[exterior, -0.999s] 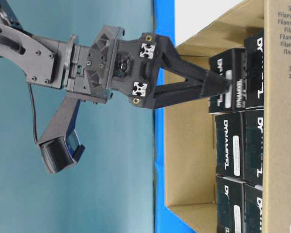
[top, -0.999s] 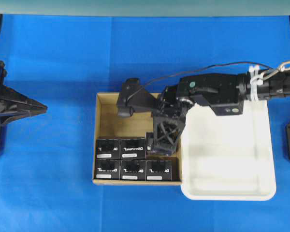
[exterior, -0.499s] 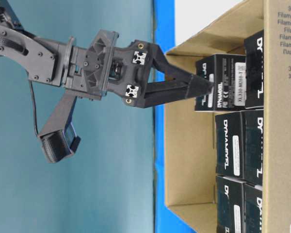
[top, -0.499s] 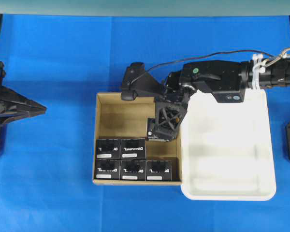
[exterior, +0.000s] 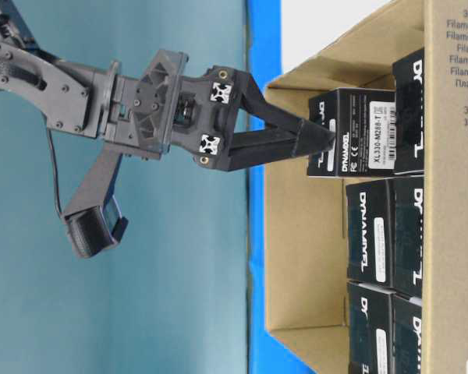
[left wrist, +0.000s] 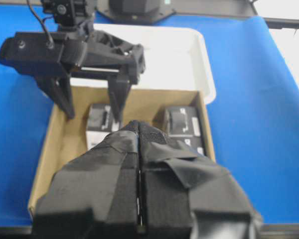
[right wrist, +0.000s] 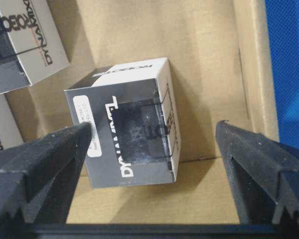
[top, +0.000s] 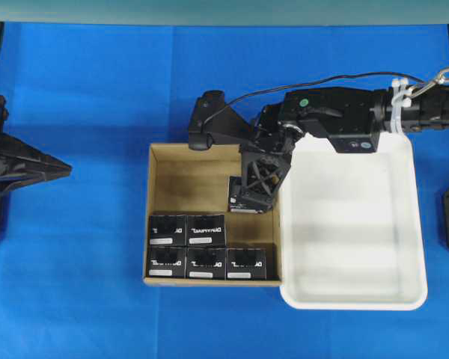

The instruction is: Pick the box from inside the cardboard box.

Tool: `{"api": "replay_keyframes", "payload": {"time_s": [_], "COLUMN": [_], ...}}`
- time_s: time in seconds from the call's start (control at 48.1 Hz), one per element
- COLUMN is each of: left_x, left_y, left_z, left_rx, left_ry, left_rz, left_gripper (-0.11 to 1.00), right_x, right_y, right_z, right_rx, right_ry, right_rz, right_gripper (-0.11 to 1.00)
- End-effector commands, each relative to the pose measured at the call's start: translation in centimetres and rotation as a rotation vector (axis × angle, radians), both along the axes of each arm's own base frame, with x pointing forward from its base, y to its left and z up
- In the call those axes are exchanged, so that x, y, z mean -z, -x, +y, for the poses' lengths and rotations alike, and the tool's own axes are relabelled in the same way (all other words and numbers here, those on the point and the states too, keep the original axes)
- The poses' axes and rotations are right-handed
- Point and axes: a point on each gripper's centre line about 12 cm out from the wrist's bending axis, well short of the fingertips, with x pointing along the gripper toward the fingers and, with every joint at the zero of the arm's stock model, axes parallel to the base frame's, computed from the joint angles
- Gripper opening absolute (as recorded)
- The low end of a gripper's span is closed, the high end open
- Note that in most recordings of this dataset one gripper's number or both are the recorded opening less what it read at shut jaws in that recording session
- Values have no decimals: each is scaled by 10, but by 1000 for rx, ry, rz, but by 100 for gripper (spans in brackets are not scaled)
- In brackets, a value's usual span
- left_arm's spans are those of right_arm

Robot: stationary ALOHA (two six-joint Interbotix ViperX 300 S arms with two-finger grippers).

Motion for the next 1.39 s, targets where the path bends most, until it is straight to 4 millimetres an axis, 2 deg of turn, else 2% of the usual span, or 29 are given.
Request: {"api": "replay_keyframes", "payload": {"time_s": [0.0,0.125,0.187,0.291,0.416,0.666,0.832,0.936,1.061,1.269,1.373], "left_x": [-8,-8,-9,-9,-10,-12,-17,-18,-17,-18,-19], "left_y": [-1,-1,-1,-1,0,5,9,10,10,10,10], "left_z": [0,0,0,0,0,0,0,0,0,0,0], "left_rx": [1,0,0,0,1,-1,-1,-1,-1,-1,-1], "left_ry": [-1,-1,-1,-1,-3,2,2,2,0,2,2], "left_rz": [-21,-21,-25,-26,-26,-23,-35,-40,-38,-41,-43], "left_gripper": [-5,-5,-5,-5,-5,-5,-5,-5,-5,-5,-5], "right_x": [-11,-56,-86,-136,-184,-246,-286,-297,-293,-276,-256], "right_y": [-2,-6,-7,-3,5,27,31,33,32,31,26], "right_z": [2,2,2,3,3,5,7,7,6,9,12], "right_rx": [-12,-33,-47,-66,-82,-113,-118,-118,-116,-123,-136], "right_ry": [-5,-10,-11,-5,4,24,51,59,56,42,35], "right_rz": [1,-19,-29,-59,-80,-35,-125,-155,-144,-95,-66], "right_gripper": [100,100,100,100,100,100,100,100,99,99,99]}}
